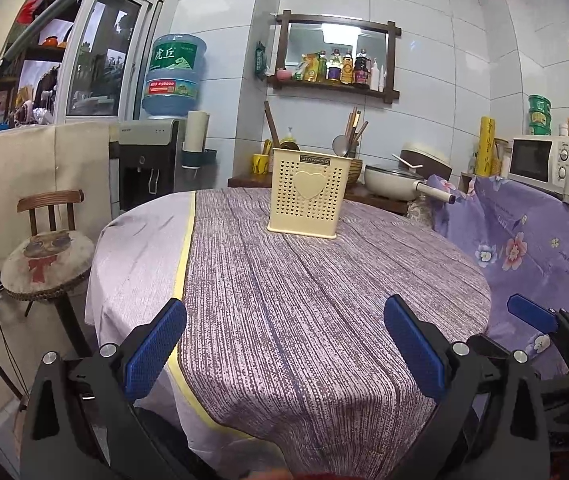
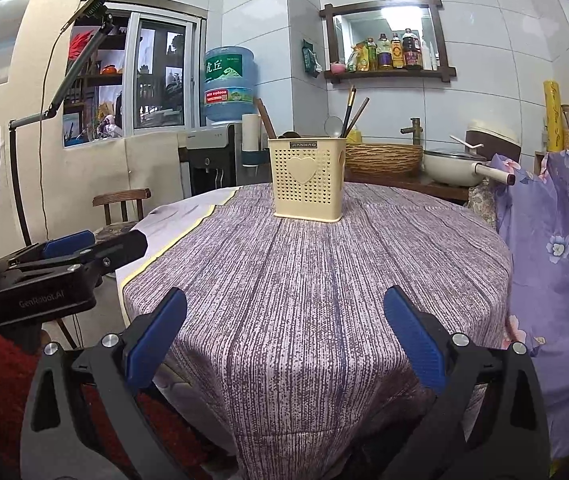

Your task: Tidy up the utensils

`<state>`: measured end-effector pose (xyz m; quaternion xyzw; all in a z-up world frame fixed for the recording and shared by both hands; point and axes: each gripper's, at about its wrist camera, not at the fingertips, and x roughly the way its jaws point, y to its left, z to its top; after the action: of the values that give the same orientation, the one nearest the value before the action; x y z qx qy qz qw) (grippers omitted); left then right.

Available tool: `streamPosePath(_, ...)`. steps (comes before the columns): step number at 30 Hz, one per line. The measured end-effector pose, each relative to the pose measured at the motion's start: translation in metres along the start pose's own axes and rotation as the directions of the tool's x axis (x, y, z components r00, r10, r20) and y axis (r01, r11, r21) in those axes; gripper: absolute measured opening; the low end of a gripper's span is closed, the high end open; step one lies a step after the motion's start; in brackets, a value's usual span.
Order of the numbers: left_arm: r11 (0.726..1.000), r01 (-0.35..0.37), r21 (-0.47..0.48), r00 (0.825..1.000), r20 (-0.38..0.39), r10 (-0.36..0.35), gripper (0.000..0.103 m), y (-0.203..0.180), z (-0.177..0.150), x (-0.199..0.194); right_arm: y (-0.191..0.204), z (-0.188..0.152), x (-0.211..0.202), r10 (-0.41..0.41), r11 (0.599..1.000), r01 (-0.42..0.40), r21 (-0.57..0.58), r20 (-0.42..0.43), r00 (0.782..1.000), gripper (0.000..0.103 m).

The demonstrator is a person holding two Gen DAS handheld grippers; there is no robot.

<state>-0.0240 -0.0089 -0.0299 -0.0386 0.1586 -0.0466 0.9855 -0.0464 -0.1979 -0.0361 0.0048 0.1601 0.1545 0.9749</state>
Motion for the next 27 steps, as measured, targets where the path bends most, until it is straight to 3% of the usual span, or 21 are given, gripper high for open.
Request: streamPosePath(27,1.000,-0.015,0.004,0.999,0.034,0.014,0.098,-0.0032,0.0024,-0.0078,-0.0034,0.0030,0.0041,0.008,1.000,-0.008,0.012,-0.012,1.000,0.097)
